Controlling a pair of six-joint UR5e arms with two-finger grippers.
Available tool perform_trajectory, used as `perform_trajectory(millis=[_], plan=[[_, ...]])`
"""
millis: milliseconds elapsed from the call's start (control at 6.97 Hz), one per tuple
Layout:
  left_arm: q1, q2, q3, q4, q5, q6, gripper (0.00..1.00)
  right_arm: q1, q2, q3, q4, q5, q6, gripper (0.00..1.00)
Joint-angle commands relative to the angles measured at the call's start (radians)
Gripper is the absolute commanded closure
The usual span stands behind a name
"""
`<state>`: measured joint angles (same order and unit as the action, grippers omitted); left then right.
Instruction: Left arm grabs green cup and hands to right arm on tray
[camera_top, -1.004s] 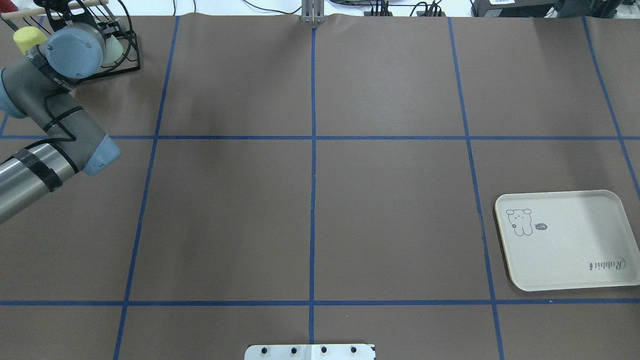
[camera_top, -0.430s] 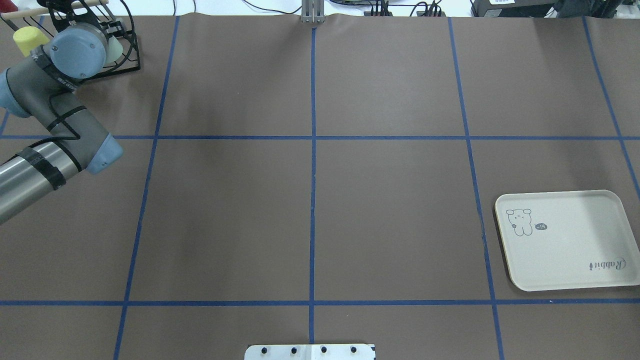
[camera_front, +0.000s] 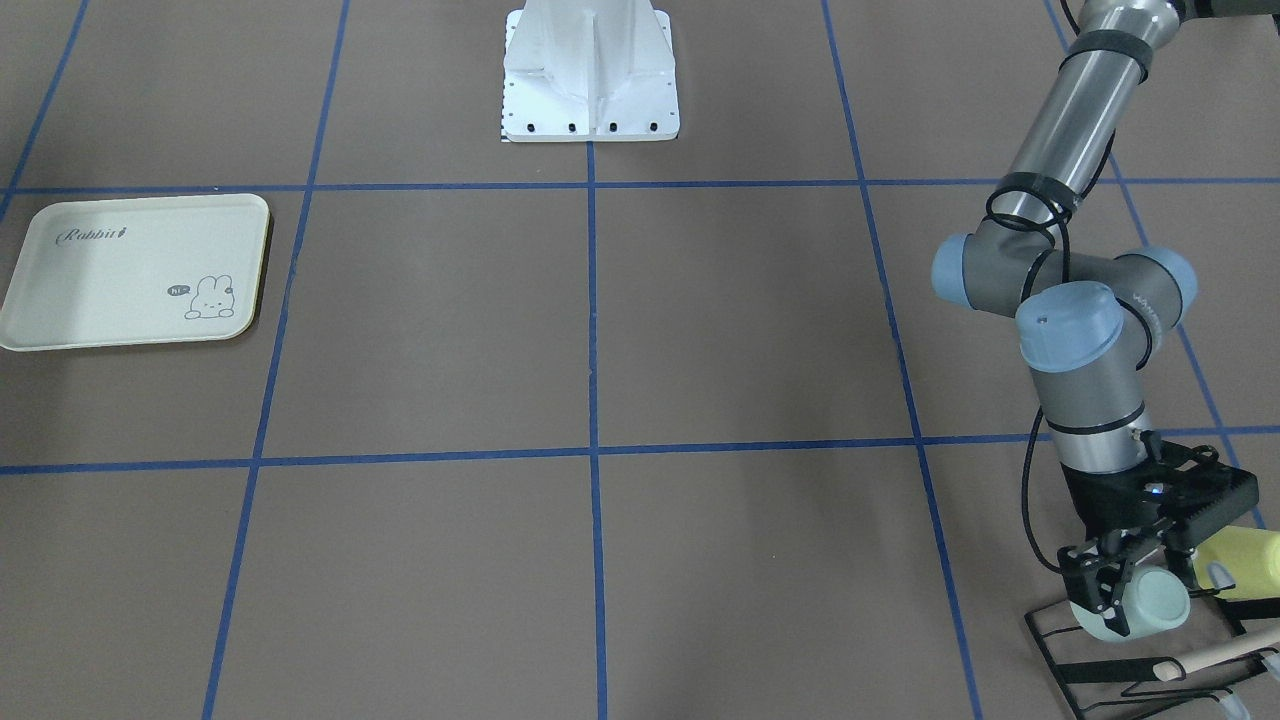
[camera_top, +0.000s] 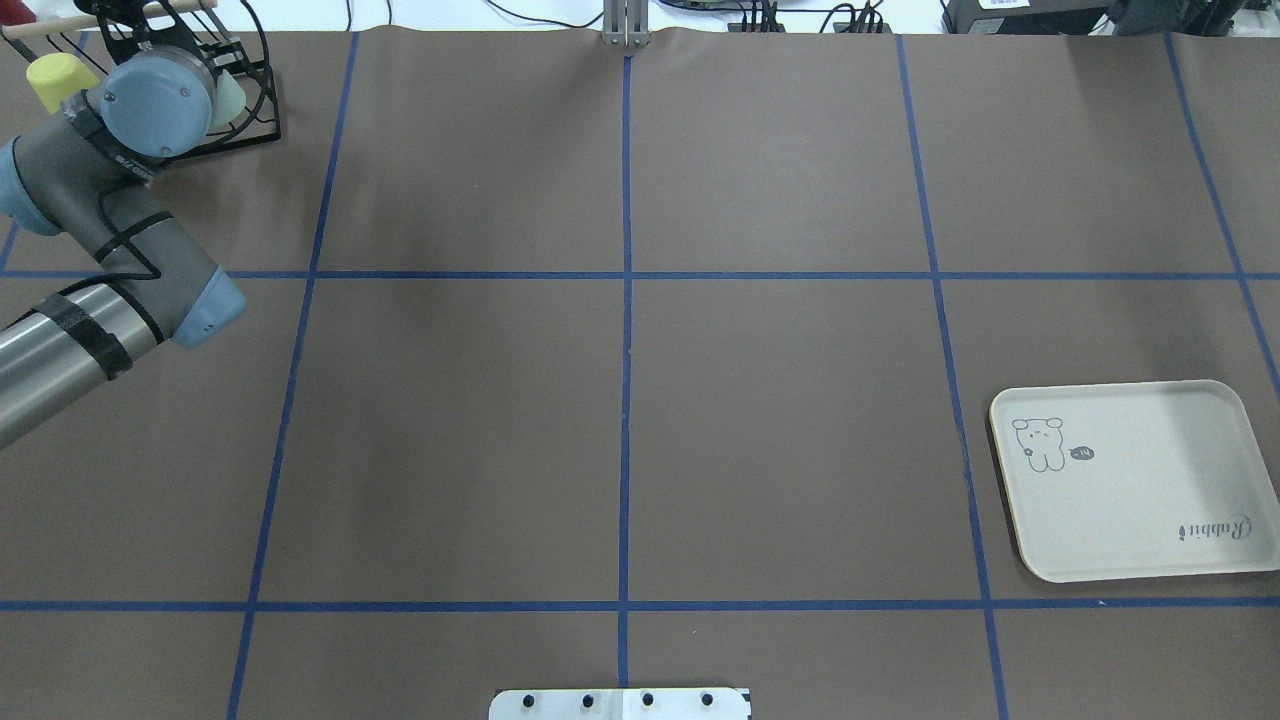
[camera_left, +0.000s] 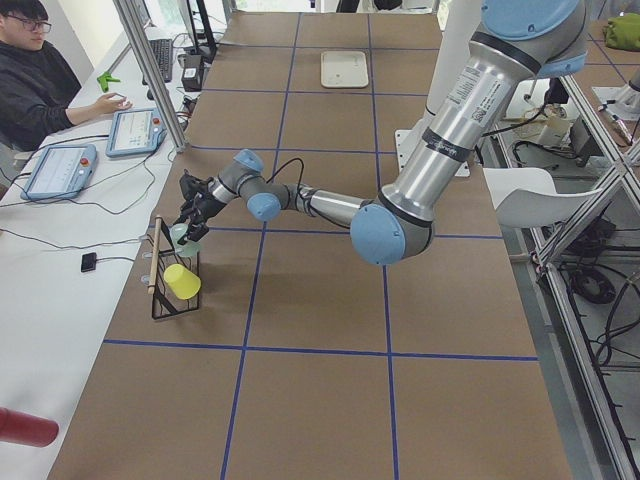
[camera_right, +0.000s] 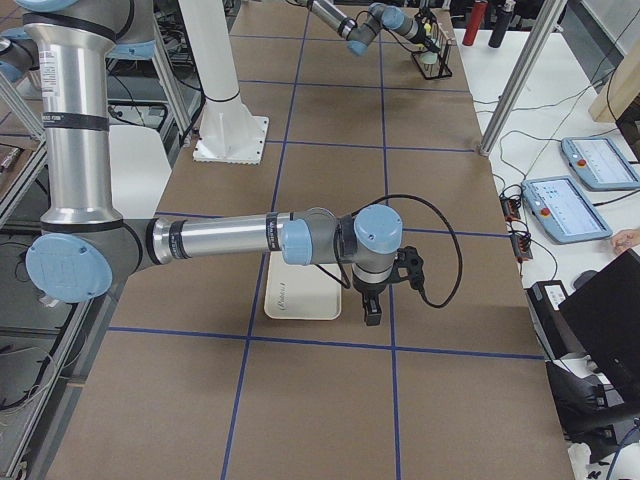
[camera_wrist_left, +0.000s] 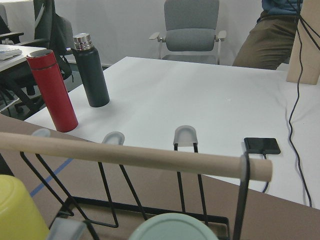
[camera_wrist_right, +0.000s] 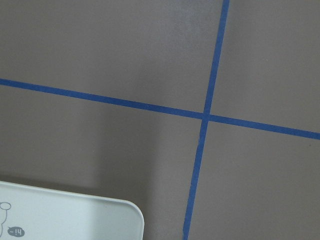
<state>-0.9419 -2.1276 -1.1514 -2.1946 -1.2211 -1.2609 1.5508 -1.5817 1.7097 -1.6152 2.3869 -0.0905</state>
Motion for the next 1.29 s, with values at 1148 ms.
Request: perform_trajectory(millis=[1148], plan=[[-0.09,0.014,-0.154,0.01,-0.005,0.109,0.68,0.0,0.015,0.013,0.001,0.009,0.002,0.01]])
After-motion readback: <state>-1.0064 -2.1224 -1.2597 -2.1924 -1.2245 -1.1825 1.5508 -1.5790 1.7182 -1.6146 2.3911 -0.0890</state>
